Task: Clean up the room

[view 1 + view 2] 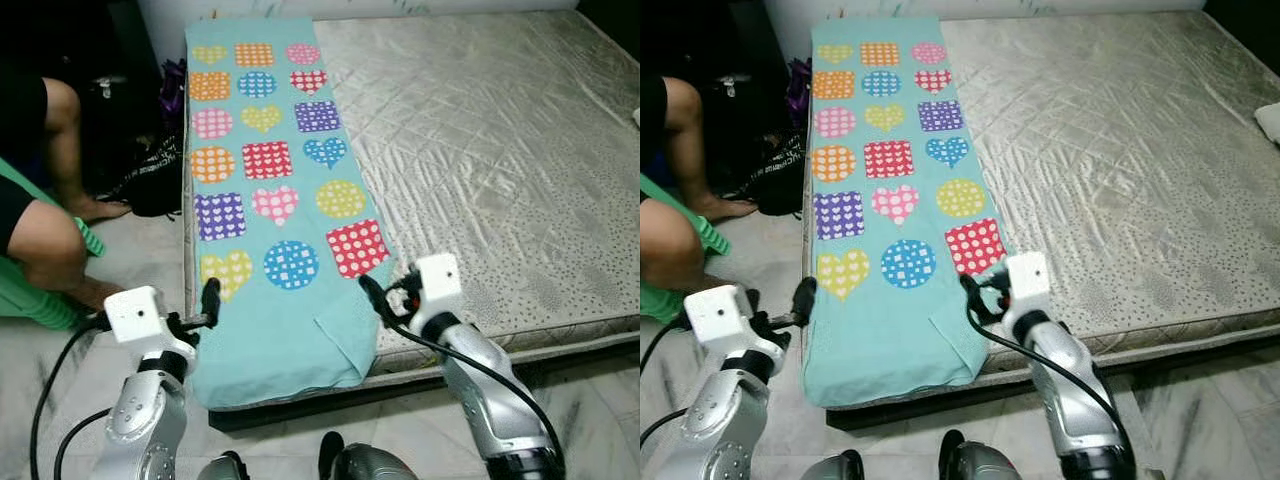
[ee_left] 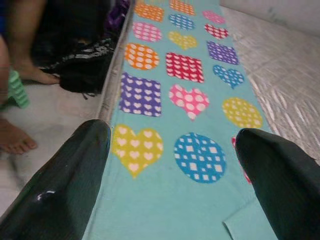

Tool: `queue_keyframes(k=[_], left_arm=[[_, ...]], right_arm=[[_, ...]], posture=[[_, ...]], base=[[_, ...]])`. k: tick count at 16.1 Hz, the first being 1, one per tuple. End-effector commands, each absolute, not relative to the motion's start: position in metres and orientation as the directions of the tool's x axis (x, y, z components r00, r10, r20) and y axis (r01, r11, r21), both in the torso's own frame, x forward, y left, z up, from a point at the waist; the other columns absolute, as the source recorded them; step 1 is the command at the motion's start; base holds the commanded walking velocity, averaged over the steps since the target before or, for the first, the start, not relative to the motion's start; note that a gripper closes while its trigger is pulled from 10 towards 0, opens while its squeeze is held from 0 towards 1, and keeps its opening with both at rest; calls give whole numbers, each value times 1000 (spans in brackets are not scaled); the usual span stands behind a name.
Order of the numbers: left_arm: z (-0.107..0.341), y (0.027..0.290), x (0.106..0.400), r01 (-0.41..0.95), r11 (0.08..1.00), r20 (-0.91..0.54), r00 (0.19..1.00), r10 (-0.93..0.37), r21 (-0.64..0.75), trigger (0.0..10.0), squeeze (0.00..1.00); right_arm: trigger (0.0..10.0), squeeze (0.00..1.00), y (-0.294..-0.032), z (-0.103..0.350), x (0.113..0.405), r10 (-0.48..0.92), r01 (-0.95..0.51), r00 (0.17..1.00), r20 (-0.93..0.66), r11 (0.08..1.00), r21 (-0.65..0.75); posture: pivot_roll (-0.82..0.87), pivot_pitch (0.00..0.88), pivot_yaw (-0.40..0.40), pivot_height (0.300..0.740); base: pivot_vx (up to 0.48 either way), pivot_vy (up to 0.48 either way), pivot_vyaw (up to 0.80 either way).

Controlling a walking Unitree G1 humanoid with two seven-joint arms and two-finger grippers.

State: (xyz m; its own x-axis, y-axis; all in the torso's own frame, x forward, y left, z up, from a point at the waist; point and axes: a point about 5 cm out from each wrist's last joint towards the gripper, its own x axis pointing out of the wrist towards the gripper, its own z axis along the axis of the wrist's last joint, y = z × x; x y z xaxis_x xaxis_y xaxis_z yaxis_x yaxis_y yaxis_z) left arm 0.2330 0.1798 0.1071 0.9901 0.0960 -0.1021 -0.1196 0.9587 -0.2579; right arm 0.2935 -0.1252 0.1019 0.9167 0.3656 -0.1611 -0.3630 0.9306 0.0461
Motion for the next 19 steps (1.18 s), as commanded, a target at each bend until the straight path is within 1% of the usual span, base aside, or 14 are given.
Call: queue_keyframes(k=[1,3,6,10,11,13,19], left_arm=[[108,182,232,-131,961,-96,989,111,-243,10000,0],[108,183,233,-129,962,-95,989,109,-241,10000,0],[108,181,243,-89,969,-86,994,71,-229,10000,0],[108,181,245,-70,973,-86,995,52,-222,10000,0],[108,181,244,-68,973,-88,995,50,-220,10000,0],[107,182,243,-70,974,-89,995,51,-214,10000,0],[106,183,243,-71,978,-90,995,54,-198,10000,0]], right_arm=[[10000,0,-125,100,294,370,-365,915,-162,929,61],[10000,0,-125,100,294,369,-363,916,-158,930,64],[10000,0,-129,103,295,336,-329,934,-123,942,73],[10000,0,-133,102,290,324,-316,939,-117,945,81],[10000,0,-134,101,288,322,-314,940,-116,946,84],[10000,0,-135,101,285,325,-316,940,-102,944,98],[10000,0,-130,103,283,357,-347,930,-85,931,113]], posture=[[-93,189,-88,736],[-97,186,-81,736],[-120,170,-40,736],[-123,176,-24,731],[-122,176,-23,721],[-120,172,-17,686],[-121,169,-13,616]], base=[[0,0,0],[0,0,0],[0,0,0],[0,0,0],[0,0,0],[0,0,0],[0,0,0]])
